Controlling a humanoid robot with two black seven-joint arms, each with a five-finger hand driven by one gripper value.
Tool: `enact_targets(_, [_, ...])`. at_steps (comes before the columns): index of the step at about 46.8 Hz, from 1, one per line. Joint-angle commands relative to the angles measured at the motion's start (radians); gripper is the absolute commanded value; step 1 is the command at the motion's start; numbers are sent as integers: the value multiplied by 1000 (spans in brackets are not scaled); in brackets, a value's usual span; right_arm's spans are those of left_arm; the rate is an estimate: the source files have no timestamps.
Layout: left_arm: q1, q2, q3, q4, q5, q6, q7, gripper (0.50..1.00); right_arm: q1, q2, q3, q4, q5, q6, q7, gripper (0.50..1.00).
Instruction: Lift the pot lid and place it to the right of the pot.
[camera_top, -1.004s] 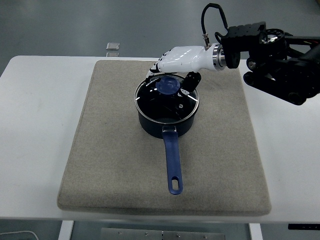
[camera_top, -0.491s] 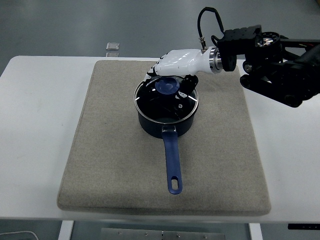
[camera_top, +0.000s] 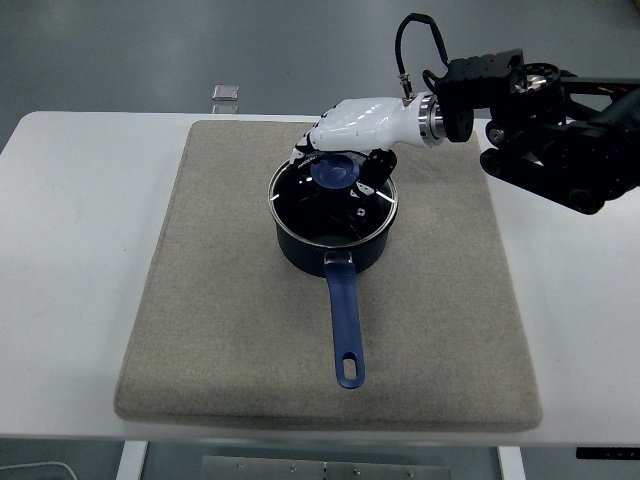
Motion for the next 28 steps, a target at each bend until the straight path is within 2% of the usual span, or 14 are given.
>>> enact_targets(1, [0, 0, 0, 1, 0, 0, 0, 1000, 2, 0, 0, 0, 0, 1, 0, 801])
enact_targets(5, [0, 0, 0, -1, 0, 0, 0, 1000, 1, 0, 0, 1, 0, 3, 3, 725])
enact_targets(11, [0, 0, 0, -1, 0, 0, 0, 1000, 2, 0, -1, 1, 0, 11, 9, 500])
enact_targets(22, [0, 0, 0, 1, 0, 0, 0, 1000, 11, 3, -27, 1, -1, 14, 9, 500])
enact_targets(28, [0, 0, 0, 1, 0, 0, 0, 1000, 19, 46, -41, 0, -1, 12, 9, 500])
